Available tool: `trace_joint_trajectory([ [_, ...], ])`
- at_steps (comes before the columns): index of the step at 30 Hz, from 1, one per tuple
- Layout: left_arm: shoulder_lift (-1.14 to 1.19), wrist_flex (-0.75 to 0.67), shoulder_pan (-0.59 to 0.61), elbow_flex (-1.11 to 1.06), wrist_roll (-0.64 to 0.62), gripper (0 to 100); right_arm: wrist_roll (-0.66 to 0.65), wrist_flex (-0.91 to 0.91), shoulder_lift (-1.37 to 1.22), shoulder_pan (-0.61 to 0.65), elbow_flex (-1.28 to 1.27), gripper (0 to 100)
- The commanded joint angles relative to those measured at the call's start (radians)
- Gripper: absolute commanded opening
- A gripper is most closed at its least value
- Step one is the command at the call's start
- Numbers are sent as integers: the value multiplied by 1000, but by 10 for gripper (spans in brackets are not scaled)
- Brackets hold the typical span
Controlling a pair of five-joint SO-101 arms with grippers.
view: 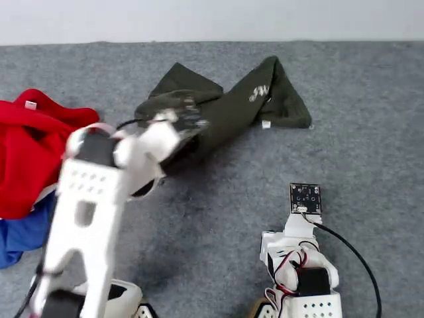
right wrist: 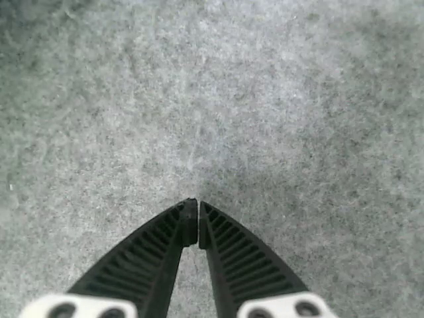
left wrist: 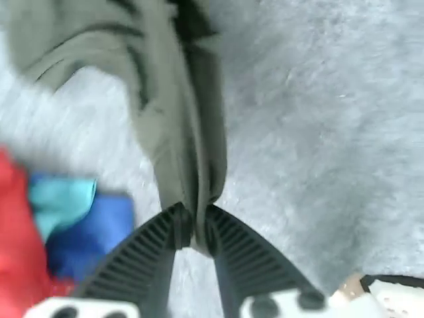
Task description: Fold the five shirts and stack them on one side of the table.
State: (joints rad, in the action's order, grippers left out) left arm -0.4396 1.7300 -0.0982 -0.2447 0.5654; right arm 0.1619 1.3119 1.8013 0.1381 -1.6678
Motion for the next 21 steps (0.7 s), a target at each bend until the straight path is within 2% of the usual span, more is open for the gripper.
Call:
trace_joint_trajectory([
  [1, -175, 25, 149, -71, -2, 12, -11, -7, 10, 4, -14, 9],
  [8, -381, 25, 316, -280, 41, 12, -11, -7, 10, 4, -14, 9],
  [14, -516, 23, 520, -403, 64, 12, -11, -7, 10, 4, -14, 9],
  [21, -585, 23, 637, -467, 60, 12, -11, -7, 10, 5, -14, 9],
])
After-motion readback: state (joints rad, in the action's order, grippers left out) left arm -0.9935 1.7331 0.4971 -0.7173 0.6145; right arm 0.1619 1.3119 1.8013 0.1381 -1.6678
